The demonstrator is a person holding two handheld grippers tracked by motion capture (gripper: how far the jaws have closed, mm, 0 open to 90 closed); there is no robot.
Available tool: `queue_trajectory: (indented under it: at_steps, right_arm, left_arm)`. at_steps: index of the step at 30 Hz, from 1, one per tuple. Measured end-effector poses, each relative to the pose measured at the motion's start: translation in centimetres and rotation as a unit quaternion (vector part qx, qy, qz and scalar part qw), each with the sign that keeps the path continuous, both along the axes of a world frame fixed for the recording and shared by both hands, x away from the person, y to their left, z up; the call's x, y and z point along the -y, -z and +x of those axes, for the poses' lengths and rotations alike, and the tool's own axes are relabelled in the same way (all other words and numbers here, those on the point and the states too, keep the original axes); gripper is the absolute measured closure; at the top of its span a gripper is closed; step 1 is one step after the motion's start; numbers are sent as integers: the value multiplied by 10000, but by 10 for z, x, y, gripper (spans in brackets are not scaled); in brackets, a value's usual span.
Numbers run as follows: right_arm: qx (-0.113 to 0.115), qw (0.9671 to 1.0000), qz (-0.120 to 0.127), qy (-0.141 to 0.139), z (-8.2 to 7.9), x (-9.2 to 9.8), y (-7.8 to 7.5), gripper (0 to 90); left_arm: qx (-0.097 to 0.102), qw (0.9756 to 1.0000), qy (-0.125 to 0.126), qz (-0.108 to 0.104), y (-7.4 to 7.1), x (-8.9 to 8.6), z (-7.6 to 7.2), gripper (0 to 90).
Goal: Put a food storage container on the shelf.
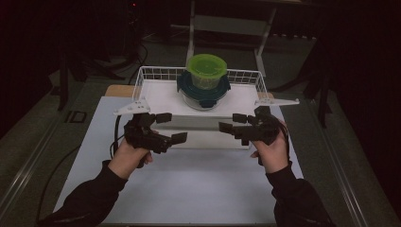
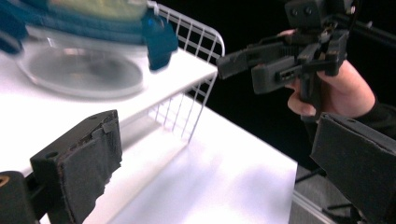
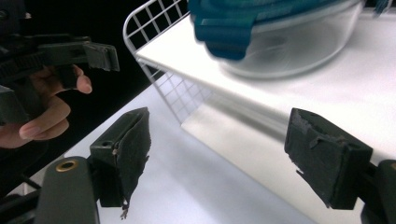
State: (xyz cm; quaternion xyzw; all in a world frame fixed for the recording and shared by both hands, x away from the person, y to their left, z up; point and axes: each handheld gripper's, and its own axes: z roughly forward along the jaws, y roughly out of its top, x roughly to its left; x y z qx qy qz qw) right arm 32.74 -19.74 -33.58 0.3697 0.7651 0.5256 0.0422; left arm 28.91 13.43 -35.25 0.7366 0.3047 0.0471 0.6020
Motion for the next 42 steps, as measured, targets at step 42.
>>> queue_trajectory:
  at_steps: [42]
  right_arm:
    - [-179,9989,-397,-149,-61,18,144,197]
  left_arm:
    - [-376,9961,418,681,137,26,-68,10]
